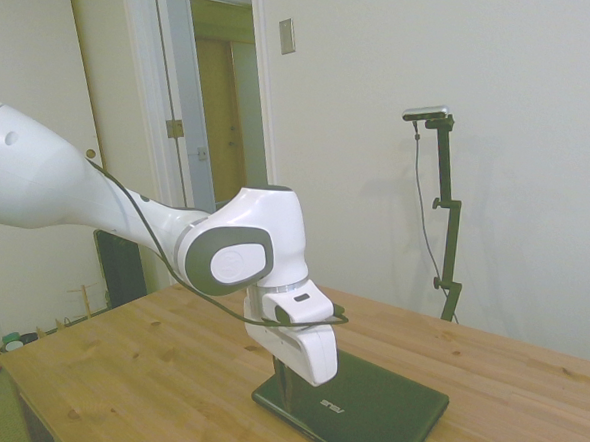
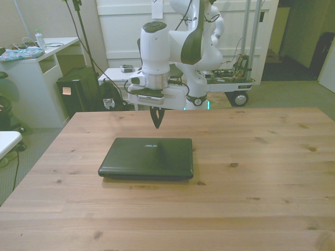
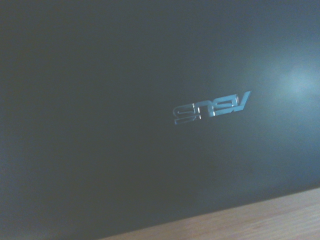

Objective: Close the laptop

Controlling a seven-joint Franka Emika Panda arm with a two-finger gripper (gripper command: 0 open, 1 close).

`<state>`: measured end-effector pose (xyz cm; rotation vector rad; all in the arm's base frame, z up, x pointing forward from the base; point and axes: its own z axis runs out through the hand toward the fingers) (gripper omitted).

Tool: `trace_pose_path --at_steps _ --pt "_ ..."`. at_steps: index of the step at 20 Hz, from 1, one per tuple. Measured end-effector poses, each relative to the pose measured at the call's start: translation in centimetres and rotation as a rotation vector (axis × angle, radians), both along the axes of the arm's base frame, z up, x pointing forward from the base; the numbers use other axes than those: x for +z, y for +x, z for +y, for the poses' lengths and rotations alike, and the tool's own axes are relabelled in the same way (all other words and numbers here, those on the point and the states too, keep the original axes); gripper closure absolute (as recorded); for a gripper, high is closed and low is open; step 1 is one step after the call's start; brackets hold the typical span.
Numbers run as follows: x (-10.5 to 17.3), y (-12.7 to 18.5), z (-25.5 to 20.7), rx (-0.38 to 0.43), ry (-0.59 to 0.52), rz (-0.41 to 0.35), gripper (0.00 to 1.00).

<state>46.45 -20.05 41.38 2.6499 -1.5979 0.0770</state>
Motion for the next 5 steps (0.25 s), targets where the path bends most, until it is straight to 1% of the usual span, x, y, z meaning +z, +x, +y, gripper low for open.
trace_pose_path --at_steps 2,4,5 --pt "1.6 0.0 0.3 0.006 -0.008 -0.03 1.0" --pt "4.0 0.3 1.3 0.027 -0.02 -0.067 1.0" --pt "5.7 0.6 2.2 0.045 -0.028 -0.091 0.0"
